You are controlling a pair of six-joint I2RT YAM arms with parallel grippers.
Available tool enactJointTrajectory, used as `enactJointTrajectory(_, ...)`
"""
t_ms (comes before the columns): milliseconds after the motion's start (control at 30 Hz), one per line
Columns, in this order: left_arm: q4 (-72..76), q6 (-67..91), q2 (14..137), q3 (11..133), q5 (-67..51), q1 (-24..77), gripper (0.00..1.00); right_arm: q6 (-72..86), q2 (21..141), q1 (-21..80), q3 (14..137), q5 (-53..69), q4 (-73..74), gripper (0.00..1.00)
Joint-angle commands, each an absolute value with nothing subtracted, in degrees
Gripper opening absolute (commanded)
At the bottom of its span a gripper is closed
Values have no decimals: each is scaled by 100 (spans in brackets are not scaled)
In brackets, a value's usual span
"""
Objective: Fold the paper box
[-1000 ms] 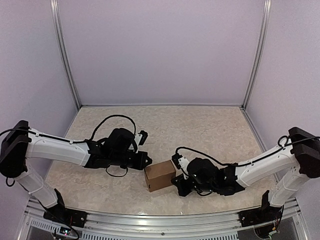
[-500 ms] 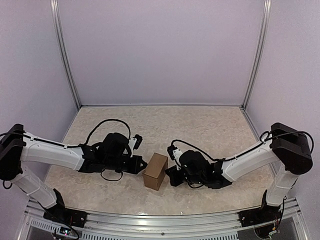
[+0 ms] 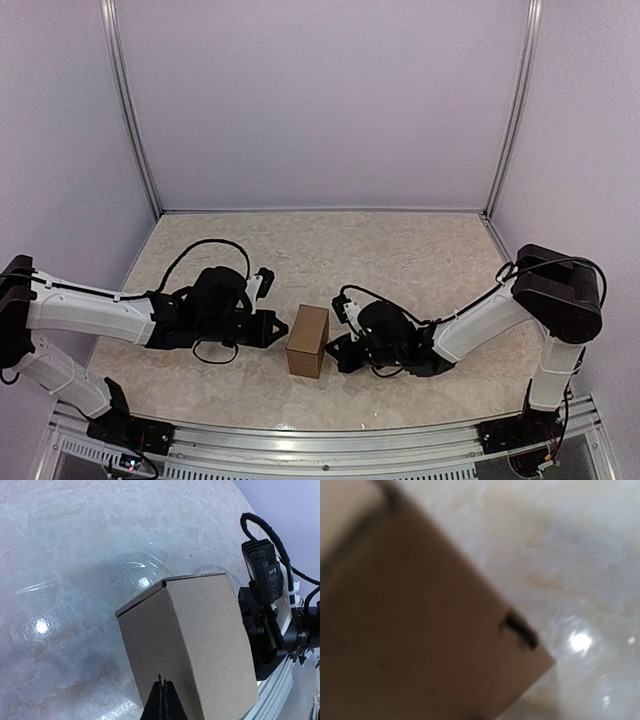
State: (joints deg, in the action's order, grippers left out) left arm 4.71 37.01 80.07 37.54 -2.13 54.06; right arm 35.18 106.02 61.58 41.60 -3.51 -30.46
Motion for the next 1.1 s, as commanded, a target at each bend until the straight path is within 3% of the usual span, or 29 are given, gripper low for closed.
enactJointTrajectory(0,466,3691,7974,3812,-261,5421,0,3983,10891,6115,3974,117,-3564,0)
enactJointTrajectory(500,450,3564,8072,4301,-349,5688,0,4685,11627,6047,4153,588,-4223,0)
enactJointTrajectory(1067,395,3521,8544,4767,-420,5862,0,4648,11542,5626,3622,379,-4306,0)
